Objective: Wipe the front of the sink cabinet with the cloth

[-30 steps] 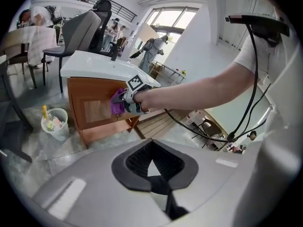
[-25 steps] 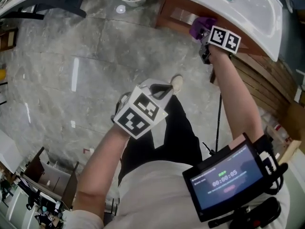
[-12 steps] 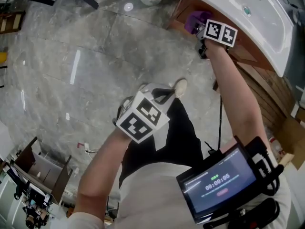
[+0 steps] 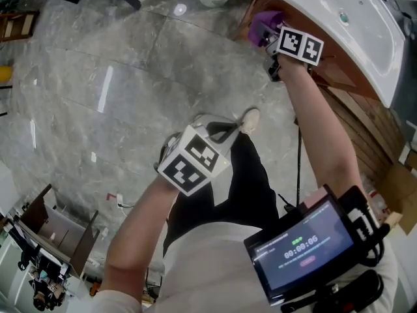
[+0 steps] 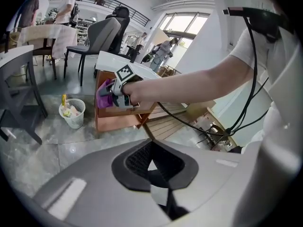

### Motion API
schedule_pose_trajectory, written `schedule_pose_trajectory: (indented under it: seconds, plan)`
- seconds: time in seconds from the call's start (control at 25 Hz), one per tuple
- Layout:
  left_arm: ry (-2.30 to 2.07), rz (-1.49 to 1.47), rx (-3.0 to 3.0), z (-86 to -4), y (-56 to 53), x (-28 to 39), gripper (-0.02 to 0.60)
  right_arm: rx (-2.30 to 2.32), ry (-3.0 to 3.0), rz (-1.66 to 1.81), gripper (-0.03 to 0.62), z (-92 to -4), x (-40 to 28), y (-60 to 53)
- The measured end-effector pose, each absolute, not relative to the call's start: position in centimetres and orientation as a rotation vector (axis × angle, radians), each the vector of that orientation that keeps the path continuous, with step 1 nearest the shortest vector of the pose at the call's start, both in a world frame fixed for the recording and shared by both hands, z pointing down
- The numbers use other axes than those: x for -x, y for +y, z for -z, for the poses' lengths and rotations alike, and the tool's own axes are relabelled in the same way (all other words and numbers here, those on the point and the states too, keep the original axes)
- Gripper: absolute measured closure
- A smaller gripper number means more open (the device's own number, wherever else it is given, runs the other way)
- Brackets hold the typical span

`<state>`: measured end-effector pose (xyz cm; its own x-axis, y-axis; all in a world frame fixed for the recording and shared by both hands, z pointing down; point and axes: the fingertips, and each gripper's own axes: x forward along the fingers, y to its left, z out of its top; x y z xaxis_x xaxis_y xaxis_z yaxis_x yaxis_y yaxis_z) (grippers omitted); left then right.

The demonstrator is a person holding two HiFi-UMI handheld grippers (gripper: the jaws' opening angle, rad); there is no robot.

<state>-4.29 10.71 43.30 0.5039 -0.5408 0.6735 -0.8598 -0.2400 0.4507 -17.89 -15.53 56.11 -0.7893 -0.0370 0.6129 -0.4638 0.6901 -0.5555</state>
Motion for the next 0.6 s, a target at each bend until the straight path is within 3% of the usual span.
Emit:
schedule_pose_trajectory:
  seconds: [0.24, 0.6]
  plan:
    - [-1.062, -0.535, -2.01, -43.1, 9.3, 1.9, 0.575, -0.436, -2.335, -1.096, 0.513, -54.8, 11.8, -14.0]
    - [-0.883, -0.633, -2.145, -41.7, 4.0, -6.3, 0.574, -0.699, -2.299, -1.186, 0.513, -54.1, -6.9, -17.8]
